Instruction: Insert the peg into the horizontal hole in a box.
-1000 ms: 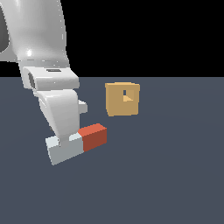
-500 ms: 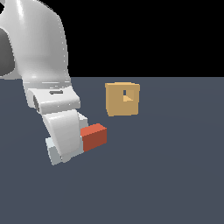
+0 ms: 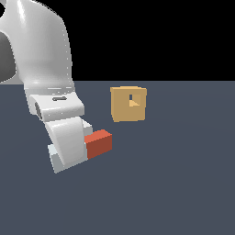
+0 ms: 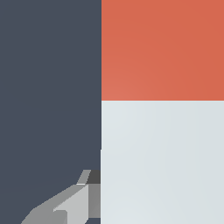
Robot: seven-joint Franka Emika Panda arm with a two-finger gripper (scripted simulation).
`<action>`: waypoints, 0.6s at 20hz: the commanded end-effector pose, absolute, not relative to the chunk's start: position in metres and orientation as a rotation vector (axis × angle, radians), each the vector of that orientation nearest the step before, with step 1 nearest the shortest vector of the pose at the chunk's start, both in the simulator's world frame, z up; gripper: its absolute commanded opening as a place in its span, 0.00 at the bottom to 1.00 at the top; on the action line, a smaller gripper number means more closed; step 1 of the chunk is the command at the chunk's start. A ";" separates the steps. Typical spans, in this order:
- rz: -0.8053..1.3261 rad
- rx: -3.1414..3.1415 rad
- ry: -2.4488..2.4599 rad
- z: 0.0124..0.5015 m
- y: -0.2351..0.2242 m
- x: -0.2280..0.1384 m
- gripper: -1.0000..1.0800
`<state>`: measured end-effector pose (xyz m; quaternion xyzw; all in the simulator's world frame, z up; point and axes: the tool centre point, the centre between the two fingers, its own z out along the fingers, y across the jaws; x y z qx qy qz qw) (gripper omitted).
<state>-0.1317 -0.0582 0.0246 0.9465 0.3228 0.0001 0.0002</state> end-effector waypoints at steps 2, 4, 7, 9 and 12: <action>0.000 2.973 1.014 0.024 -0.058 -0.132 0.00; 0.001 2.973 1.015 0.025 -0.058 -0.132 0.00; 0.000 2.967 1.032 0.026 -0.058 -0.128 0.00; 0.000 2.959 1.055 0.027 -0.058 -0.124 0.00; 0.000 2.939 1.106 0.030 -0.057 -0.114 0.00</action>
